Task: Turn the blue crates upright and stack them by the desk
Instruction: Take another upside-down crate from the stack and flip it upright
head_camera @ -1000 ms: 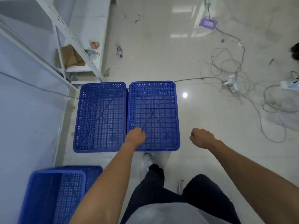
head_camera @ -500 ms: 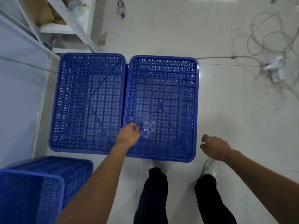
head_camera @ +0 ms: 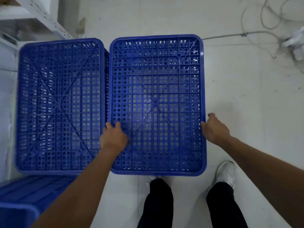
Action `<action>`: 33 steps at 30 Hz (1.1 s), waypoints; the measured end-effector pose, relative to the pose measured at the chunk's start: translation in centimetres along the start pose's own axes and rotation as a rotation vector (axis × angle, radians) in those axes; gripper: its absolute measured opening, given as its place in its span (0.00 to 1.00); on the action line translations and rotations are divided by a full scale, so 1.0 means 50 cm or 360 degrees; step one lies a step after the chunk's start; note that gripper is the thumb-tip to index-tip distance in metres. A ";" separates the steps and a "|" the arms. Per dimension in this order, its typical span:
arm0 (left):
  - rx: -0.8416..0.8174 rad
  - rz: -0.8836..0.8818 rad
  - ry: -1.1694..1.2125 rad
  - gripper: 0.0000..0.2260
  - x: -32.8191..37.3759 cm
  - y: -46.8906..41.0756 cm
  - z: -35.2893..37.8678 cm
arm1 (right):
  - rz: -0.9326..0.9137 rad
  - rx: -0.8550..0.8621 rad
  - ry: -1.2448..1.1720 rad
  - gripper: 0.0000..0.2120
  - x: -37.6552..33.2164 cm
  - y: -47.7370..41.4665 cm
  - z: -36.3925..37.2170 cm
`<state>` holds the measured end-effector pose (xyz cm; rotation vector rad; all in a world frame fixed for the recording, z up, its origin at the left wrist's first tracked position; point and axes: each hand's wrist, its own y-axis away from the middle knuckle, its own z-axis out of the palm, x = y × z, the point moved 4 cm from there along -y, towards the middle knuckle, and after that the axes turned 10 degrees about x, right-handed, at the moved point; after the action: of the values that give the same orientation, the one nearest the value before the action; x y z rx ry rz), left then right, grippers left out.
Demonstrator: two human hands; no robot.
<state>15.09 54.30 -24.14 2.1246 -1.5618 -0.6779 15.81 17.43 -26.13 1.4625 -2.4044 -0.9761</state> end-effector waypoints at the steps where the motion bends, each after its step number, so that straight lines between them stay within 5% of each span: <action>1: -0.0001 0.0000 0.0009 0.26 -0.001 -0.002 0.003 | -0.0008 -0.0004 -0.0017 0.21 0.000 -0.004 0.004; 9: 0.0057 -0.0133 0.0331 0.23 -0.009 -0.008 0.021 | -0.0101 -0.0030 0.0007 0.13 0.008 -0.012 0.017; 20: 0.0233 -0.0333 0.0524 0.26 0.064 0.009 0.010 | -0.0299 0.0310 0.0204 0.14 0.092 -0.022 -0.021; 23: 0.0051 -0.0442 0.0588 0.29 0.100 0.020 0.032 | -0.0340 0.0354 0.0234 0.12 0.133 -0.024 -0.050; 33: 0.0064 -0.0373 0.0924 0.20 0.252 0.052 0.048 | 0.0006 0.0305 0.0041 0.12 0.318 -0.083 -0.165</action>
<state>14.85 41.38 -26.27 2.2778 -1.0304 -0.0703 14.52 -0.91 -25.27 1.5195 -2.5414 -0.7379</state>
